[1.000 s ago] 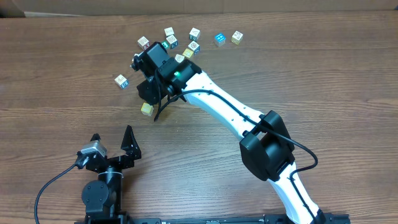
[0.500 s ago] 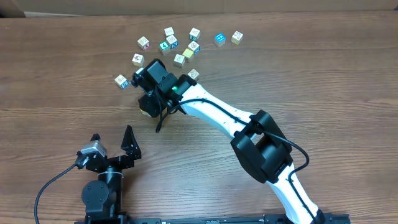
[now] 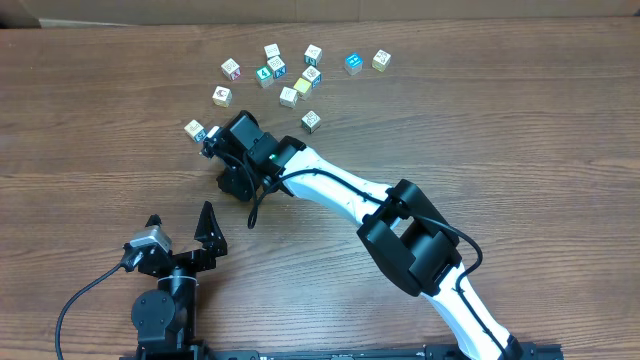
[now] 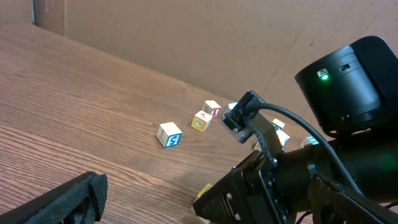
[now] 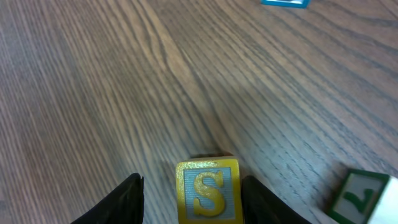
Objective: Form a tower
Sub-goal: 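Close the right gripper on the yellow S block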
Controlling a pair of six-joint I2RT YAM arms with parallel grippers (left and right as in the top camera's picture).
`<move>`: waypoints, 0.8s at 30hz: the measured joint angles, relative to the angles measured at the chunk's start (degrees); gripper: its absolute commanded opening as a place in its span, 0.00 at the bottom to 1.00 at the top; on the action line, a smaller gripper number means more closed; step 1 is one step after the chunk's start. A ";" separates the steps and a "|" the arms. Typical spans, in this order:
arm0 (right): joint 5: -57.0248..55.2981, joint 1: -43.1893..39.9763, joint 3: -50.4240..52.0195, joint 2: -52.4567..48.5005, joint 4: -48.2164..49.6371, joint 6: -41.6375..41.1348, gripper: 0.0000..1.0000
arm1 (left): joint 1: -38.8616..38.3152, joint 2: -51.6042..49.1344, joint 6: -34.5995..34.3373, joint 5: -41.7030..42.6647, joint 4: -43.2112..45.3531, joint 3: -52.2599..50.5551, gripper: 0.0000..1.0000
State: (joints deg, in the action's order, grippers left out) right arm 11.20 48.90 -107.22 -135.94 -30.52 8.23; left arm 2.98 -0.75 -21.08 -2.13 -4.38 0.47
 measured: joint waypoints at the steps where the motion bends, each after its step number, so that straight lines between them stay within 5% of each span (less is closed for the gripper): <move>1: -0.07 0.09 0.00 0.00 0.00 0.07 0.48 | 0.00 0.00 0.02 0.00 0.00 0.00 1.00; 19: -2.27 0.11 0.81 0.00 0.04 0.42 0.52 | 0.00 0.00 0.00 0.00 0.00 0.00 0.99; 24: -2.29 0.11 0.85 0.00 0.02 0.42 0.46 | 0.00 0.00 0.02 0.00 0.00 0.00 0.99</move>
State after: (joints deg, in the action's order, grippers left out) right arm 8.91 49.01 -106.37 -135.94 -30.50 8.64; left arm 2.98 -0.75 -21.06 -2.13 -4.38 0.47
